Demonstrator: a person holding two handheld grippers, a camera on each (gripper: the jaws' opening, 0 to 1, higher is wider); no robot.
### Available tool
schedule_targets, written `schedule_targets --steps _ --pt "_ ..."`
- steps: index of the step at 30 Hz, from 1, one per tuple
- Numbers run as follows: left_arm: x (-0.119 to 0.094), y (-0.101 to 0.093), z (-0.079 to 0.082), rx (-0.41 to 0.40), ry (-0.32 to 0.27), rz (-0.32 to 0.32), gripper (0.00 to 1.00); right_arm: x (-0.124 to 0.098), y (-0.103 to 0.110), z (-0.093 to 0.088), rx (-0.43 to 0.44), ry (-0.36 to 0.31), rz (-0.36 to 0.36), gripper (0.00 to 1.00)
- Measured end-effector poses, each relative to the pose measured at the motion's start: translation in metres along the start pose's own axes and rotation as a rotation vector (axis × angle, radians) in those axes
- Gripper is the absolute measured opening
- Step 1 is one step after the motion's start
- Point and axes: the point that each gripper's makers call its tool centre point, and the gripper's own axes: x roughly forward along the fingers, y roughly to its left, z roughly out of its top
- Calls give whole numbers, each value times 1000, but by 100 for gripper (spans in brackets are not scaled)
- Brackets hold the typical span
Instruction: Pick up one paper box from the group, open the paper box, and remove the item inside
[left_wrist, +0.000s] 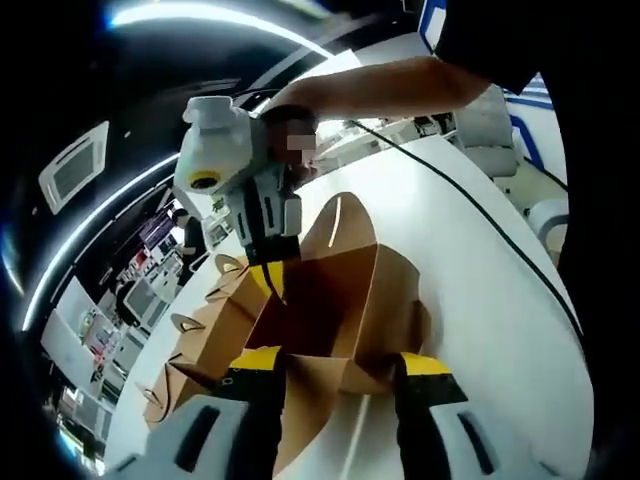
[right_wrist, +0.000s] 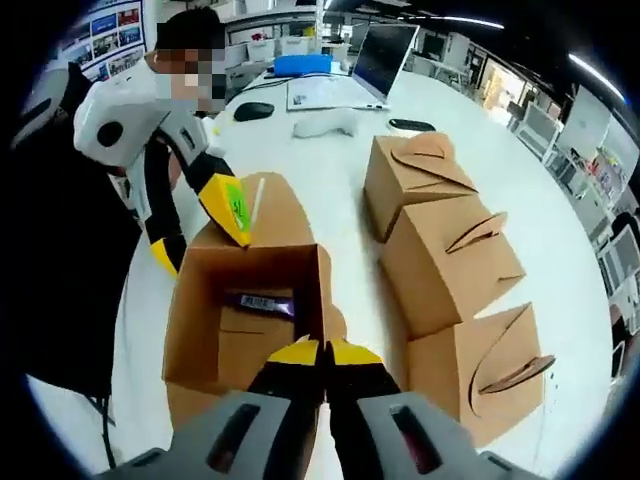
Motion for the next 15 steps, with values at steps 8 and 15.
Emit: schedule_targets --steps 8,15 --pt "0 0 1 -5 6 1 45 -10 -10 11 -38 -102 -177 20" --pt "0 0 1 -12 4 5 45 -47 -7 35 63 -389 -349 25"
